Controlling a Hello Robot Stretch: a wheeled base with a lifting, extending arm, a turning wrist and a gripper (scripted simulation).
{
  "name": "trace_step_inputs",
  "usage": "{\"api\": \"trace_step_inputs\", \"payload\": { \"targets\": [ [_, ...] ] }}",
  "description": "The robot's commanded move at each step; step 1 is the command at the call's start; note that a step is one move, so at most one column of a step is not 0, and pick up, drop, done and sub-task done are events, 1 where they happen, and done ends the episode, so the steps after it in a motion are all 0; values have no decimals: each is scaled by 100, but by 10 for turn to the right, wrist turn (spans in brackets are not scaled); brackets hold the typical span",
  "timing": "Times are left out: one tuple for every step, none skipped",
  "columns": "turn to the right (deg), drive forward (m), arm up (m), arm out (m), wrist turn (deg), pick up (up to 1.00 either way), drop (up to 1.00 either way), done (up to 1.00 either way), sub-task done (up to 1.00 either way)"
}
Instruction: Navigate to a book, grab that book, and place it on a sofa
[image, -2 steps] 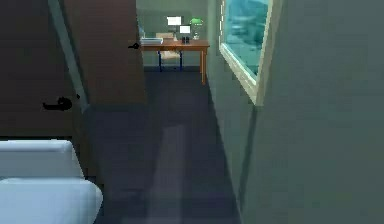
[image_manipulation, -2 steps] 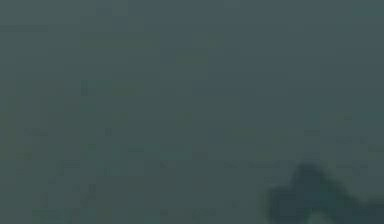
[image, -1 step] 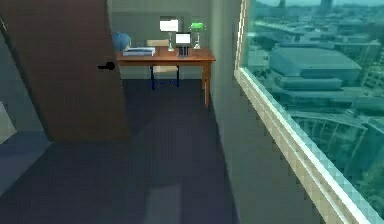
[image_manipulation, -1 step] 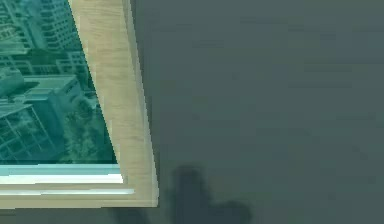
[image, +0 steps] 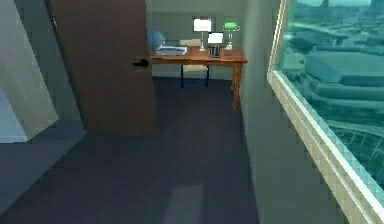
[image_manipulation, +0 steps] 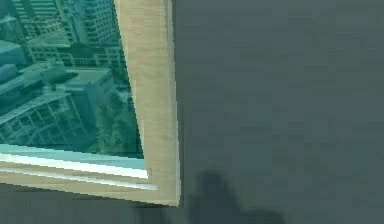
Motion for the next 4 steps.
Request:
{"api": "trace_step_inputs", "payload": {
  "targets": [
    [0, 5, 0, 0, 0, 0, 0, 0, 0],
    [0, 100, 0, 0, 0, 0, 0, 0, 0],
    [-30, 0, 0, 0, 0, 0, 0, 0, 0],
    [0, 80, 0, 0, 0, 0, 0, 0, 0]
  ]
}}
